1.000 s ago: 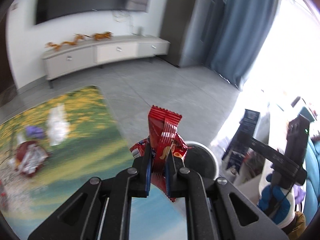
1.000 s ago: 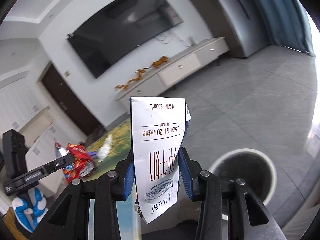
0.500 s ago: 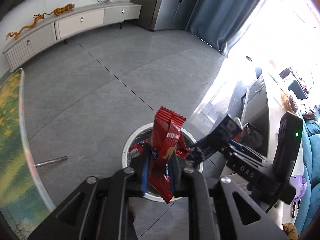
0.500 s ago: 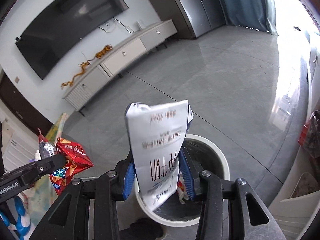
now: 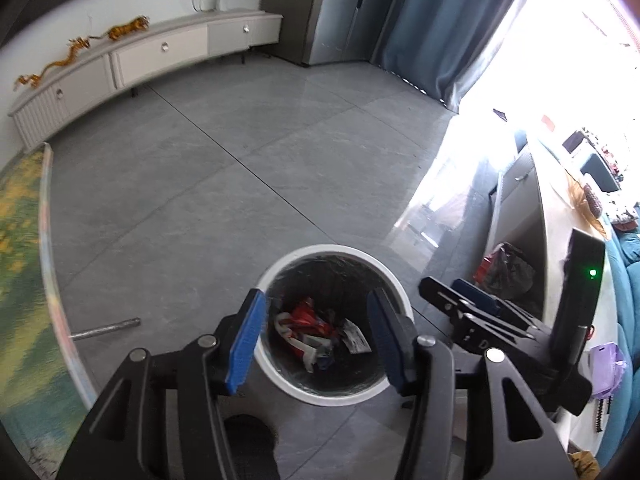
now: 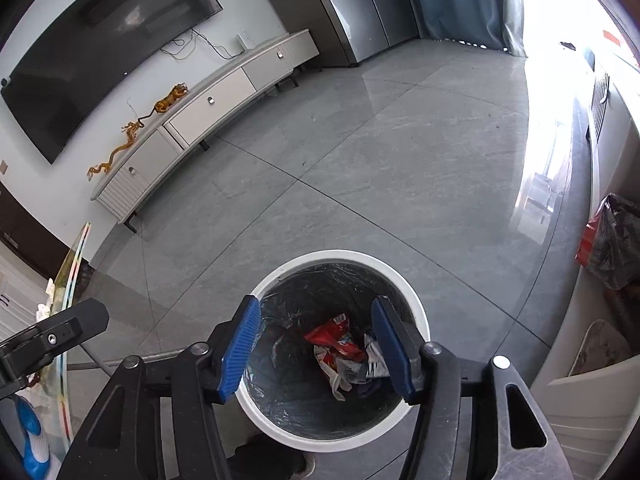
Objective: Collect trash
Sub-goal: 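Return both tools to the remaining trash on the table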
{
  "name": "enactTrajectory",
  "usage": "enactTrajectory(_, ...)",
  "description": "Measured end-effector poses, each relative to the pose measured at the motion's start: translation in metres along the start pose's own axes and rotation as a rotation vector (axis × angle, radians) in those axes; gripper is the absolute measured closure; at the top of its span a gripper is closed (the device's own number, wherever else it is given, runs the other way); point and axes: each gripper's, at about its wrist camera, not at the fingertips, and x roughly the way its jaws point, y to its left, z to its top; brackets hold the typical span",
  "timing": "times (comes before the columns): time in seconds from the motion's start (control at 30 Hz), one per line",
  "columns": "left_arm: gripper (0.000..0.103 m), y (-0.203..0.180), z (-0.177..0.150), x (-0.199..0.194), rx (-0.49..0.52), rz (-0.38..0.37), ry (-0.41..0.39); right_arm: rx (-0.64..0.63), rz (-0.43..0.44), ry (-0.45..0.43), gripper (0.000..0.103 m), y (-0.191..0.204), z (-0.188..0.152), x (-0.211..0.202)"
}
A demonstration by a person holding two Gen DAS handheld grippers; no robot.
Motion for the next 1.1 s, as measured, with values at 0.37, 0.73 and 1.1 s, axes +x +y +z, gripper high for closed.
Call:
enactTrajectory(0.37,0.043,0.031,-0.032,-0.105,-0.032,0.350,-0.206,-0.102,0.024,-0.087,0.032,0.044,-0.009,-0.052)
enactTrajectory(0.73,0.037,0.077,-0.096,-0.209,-0.150,0.584,-0.326,-0.251,0.133,-0.145,0.025,0.120,-0.026,-0.093)
enactTrajectory(1.1,0.033,0.115,-0.150,-0.288,-0.262,0.672,-0.422,-0.390,0.216,-0.192,0.023,0.197,-0.058,-0.130)
